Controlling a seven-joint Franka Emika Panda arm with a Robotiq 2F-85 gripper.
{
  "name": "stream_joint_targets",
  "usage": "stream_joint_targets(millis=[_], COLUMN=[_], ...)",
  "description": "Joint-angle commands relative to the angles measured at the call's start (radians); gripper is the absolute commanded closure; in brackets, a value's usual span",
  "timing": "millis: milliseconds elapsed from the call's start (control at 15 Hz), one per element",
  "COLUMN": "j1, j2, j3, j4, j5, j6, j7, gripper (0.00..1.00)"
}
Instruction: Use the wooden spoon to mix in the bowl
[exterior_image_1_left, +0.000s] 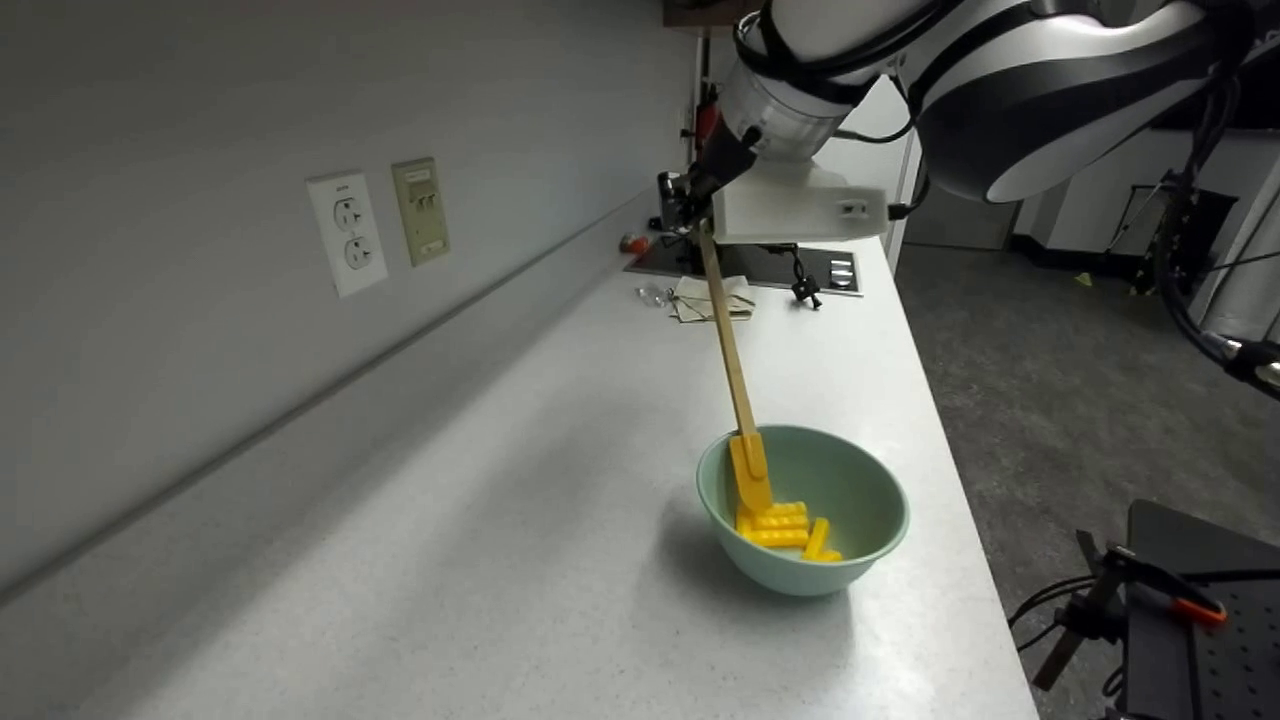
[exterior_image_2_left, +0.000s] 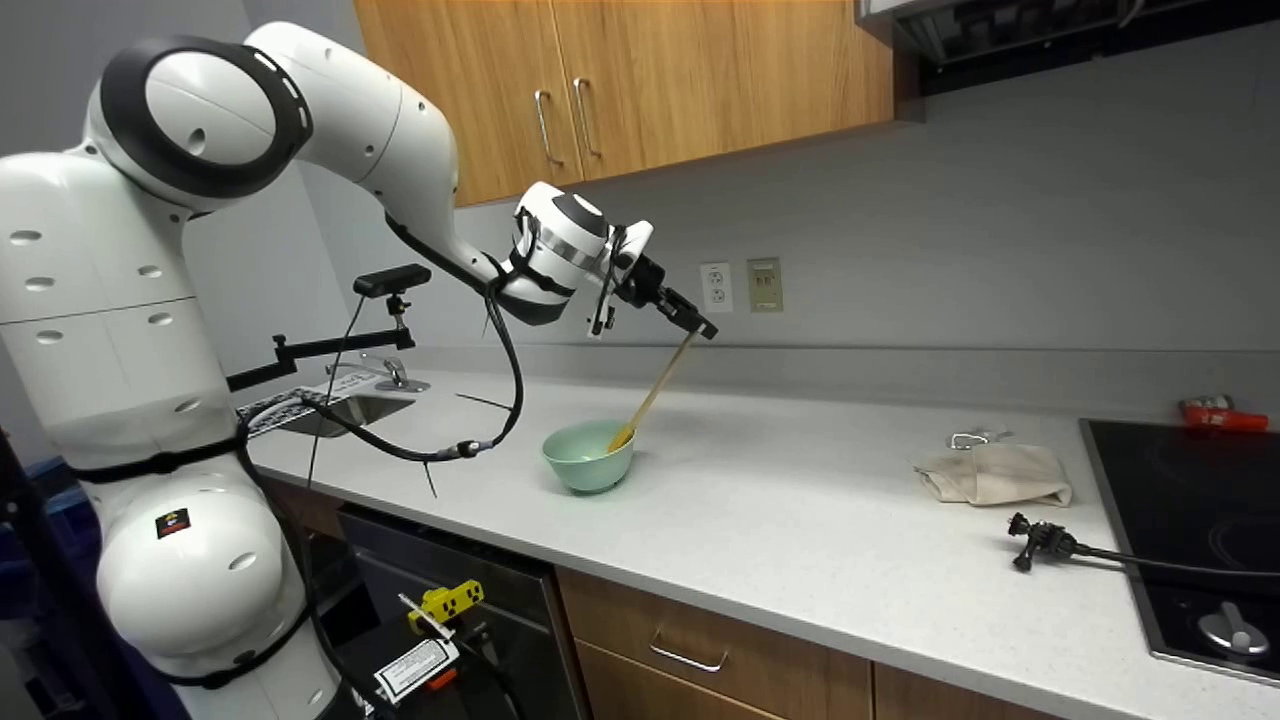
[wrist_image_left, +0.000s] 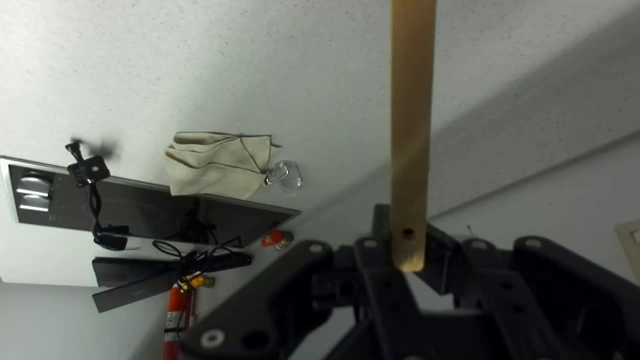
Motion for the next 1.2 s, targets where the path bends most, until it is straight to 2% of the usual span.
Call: stream_joint_targets(millis=[0,267,467,533,667,733,1133], j1=[0.006,0.007,0.007,0.006,0.003,0.010,0.024], j2=[-0.025,-0.027,-0.030,-0.031,-0.032,-0.026,-0.009], j3=[0.008,0.012,0.015,0.017,0.024,0.024,0.040], j4=[-0.011,-0.008,-0.012,-0.013,-0.024,-0.059,-0.056], j5=[0.019,-0.002,0.029,0.045,0.154,0.128,0.264], j6=[-0.023,-0.044,-0.059,-0.059,-0.037,-0.034,0.007], j7=[-0.050,-0.088,-0.136,-0.155,-0.233,-0.191,-0.213], gripper=[0.98,0.98,0.98,0.98,0.98,0.98,0.98])
